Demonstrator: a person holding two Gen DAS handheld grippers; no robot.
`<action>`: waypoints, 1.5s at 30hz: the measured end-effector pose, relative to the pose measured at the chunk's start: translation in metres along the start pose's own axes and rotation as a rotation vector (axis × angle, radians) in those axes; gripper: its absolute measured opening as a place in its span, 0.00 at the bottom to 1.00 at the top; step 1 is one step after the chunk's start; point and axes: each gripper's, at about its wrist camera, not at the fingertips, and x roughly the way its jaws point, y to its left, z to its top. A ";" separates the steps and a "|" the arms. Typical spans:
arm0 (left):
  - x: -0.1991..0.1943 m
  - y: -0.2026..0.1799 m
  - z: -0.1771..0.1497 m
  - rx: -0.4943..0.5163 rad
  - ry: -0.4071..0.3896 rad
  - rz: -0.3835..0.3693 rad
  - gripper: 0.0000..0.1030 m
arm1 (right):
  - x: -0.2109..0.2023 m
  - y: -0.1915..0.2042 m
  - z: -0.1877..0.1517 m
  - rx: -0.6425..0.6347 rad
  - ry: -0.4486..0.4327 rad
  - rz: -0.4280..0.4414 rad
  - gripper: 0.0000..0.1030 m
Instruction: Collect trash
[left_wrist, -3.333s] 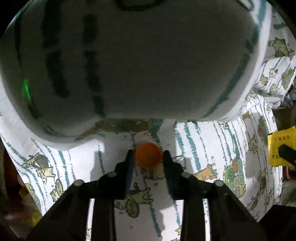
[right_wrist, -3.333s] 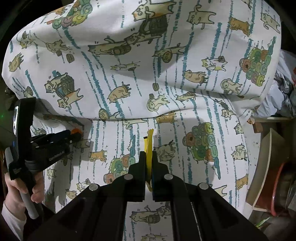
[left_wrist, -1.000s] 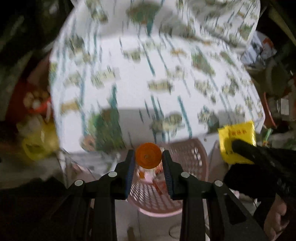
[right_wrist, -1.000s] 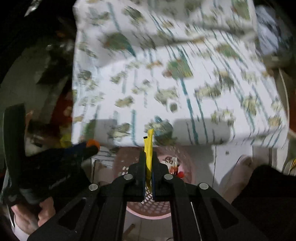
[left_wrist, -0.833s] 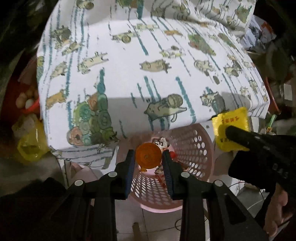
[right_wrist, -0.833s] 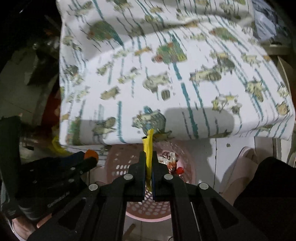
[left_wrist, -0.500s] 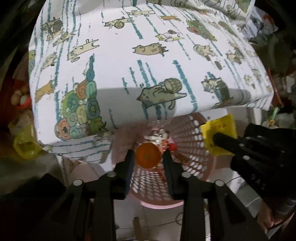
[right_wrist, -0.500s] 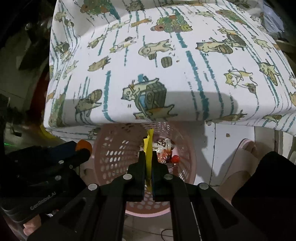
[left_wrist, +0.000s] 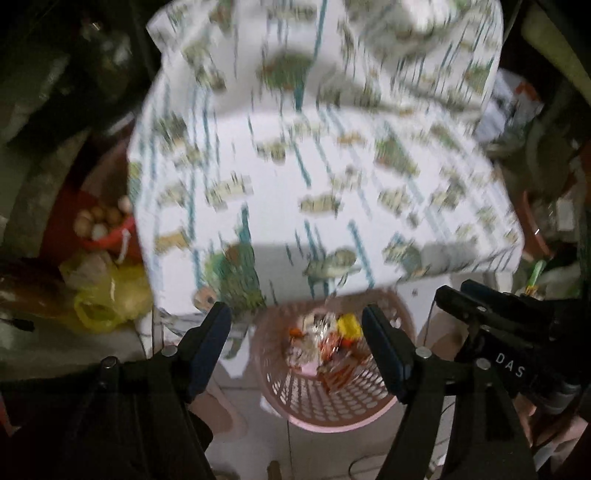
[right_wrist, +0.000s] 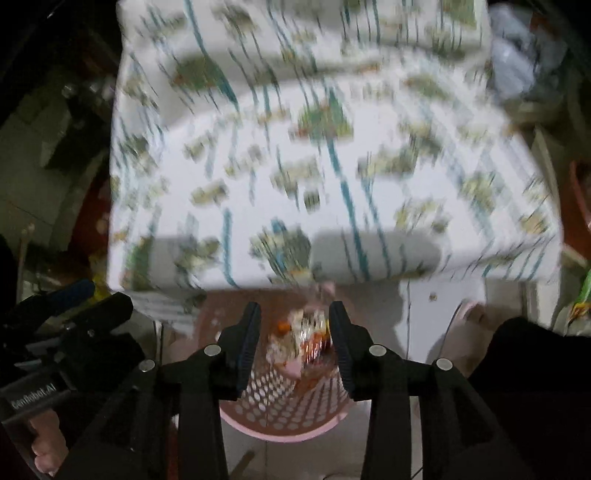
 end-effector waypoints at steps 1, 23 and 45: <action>-0.011 -0.001 0.001 0.008 -0.026 -0.006 0.70 | -0.018 0.003 0.002 -0.013 -0.057 -0.026 0.47; -0.175 0.003 -0.036 -0.009 -0.590 0.110 0.99 | -0.206 0.024 -0.038 -0.201 -0.712 -0.202 1.00; -0.156 -0.005 -0.035 0.009 -0.579 0.112 0.99 | -0.183 0.015 -0.034 -0.156 -0.607 -0.175 1.00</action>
